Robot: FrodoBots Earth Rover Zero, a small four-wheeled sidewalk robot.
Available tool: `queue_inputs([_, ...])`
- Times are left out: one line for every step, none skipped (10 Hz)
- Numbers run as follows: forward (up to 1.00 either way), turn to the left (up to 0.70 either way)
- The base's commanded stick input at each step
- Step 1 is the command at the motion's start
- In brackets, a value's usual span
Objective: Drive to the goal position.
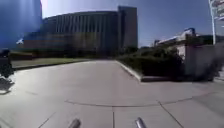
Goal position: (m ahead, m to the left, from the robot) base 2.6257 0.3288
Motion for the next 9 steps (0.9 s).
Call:
queue_inputs([1.00, 0.00])
queue_inputs([1.00, 0.00])
queue_inputs([1.00, 0.00])
queue_inputs([1.00, 0.00])
queue_inputs([1.00, 0.04])
queue_inputs([1.00, 0.12])
queue_inputs([1.00, 0.01])
queue_inputs([1.00, 0.00])
queue_inputs([1.00, 0.00])
